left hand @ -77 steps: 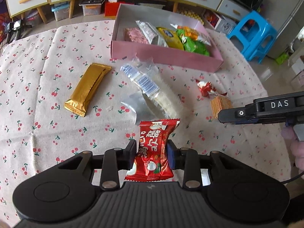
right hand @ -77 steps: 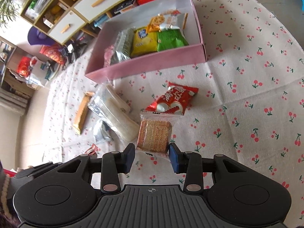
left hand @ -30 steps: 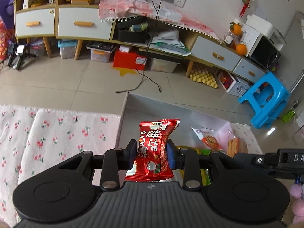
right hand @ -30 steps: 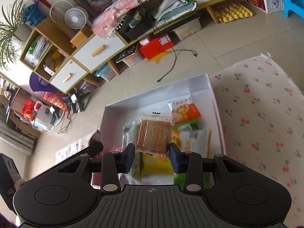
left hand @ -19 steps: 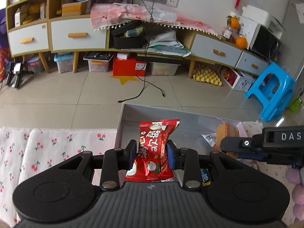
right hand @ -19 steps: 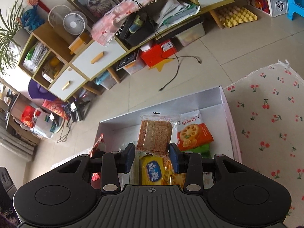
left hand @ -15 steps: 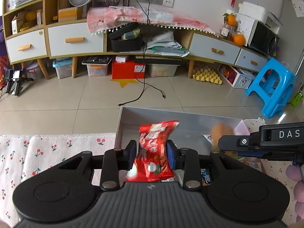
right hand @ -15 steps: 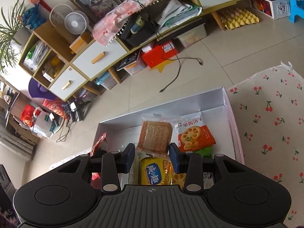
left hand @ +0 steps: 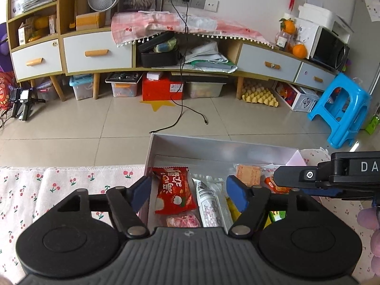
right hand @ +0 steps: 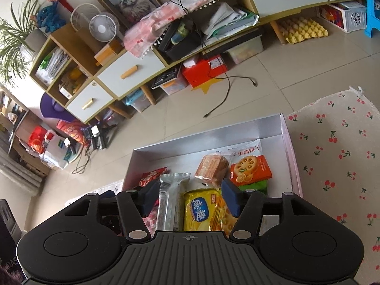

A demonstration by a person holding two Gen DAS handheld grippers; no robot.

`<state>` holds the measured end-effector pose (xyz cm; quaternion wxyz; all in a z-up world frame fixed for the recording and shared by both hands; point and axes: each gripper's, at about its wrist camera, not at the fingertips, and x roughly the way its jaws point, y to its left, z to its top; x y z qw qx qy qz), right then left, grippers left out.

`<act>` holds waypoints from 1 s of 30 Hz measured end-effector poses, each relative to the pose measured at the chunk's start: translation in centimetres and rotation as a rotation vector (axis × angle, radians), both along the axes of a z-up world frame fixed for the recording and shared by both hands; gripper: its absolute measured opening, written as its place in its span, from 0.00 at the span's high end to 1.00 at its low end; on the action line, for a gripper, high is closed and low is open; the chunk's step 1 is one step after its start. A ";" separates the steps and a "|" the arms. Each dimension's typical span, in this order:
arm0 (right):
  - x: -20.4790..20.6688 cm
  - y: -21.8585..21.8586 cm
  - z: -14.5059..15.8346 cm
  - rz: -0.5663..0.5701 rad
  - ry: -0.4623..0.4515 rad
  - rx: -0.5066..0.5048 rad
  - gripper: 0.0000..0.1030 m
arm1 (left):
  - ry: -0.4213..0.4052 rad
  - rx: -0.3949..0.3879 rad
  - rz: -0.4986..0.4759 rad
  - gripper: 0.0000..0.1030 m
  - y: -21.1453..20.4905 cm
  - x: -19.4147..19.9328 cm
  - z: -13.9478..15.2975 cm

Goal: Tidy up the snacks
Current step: 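Carry both snacks into the pink box and open both tools, then withdraw both tools from the box toward the remaining snacks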

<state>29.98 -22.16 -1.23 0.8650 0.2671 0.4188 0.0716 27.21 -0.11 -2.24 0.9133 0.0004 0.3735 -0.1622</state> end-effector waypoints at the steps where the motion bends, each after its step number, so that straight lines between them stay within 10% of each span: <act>1: -0.2 0.0 0.2 0.000 -0.001 -0.004 0.40 | -0.001 0.005 -0.001 0.32 0.0 -0.2 0.1; 17: -7.0 -0.2 4.3 0.032 -0.031 -0.002 0.19 | -0.015 0.028 0.018 0.06 0.9 -6.3 2.5; 30: -14.2 -0.1 5.1 0.077 -0.013 -0.028 0.15 | 0.040 0.060 0.005 0.03 2.1 -11.7 2.2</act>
